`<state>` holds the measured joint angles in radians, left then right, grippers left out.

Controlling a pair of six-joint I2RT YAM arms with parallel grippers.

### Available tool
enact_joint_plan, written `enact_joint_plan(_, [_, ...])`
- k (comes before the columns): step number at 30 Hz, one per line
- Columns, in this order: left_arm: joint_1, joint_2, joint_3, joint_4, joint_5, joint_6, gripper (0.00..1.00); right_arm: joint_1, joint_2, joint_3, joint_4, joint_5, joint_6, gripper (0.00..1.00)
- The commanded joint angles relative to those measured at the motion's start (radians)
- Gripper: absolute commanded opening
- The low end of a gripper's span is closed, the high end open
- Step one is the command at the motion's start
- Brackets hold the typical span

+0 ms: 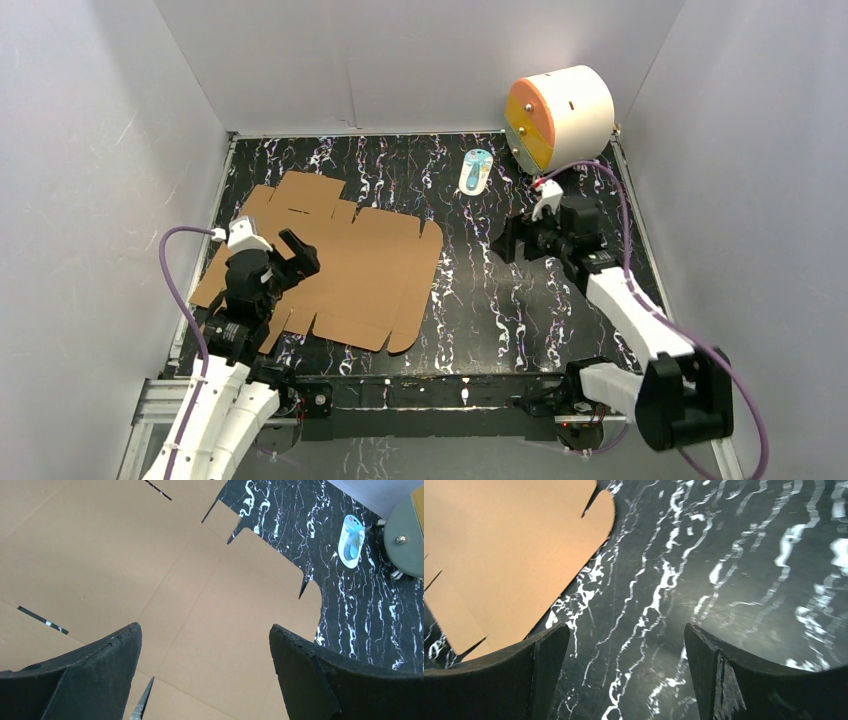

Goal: Fold the paper box

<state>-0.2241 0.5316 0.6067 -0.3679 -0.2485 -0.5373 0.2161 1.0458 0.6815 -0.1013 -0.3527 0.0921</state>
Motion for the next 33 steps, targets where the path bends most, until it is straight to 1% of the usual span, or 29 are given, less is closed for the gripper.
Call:
enact_joint_plan(1, [0.006,0.006,0.002,-0.007,0.030,-0.064,0.96,0.080,0.153,0.075,0.195,-0.138,0.027,0.93])
enact_joint_plan(5, [0.006,0.024,0.018,-0.014,0.013,-0.050,0.96,0.144,0.363,0.123,0.296,-0.154,0.016,0.90])
enact_joint_plan(9, [0.009,0.030,0.005,0.012,0.045,-0.039,0.96,0.179,0.548,0.213,0.369,-0.172,0.008,0.87])
enact_joint_plan(13, [0.037,0.044,0.011,0.014,0.055,-0.040,0.96,0.186,0.739,0.346,0.363,-0.202,-0.007,0.82])
enact_joint_plan(18, [0.051,0.051,0.002,0.035,0.101,-0.035,0.96,0.187,0.900,0.476,0.374,-0.227,0.008,0.77])
enact_joint_plan(24, [0.060,0.054,-0.003,0.047,0.116,-0.036,0.96,0.189,1.018,0.582,0.361,-0.330,0.057,0.69])
enact_joint_plan(30, [0.066,0.052,-0.006,0.055,0.128,-0.035,0.96,0.190,1.081,0.612,0.350,-0.380,0.082,0.62])
enact_joint_plan(33, [0.066,0.055,-0.011,0.063,0.142,-0.035,0.96,0.190,1.100,0.621,0.345,-0.401,0.081,0.56])
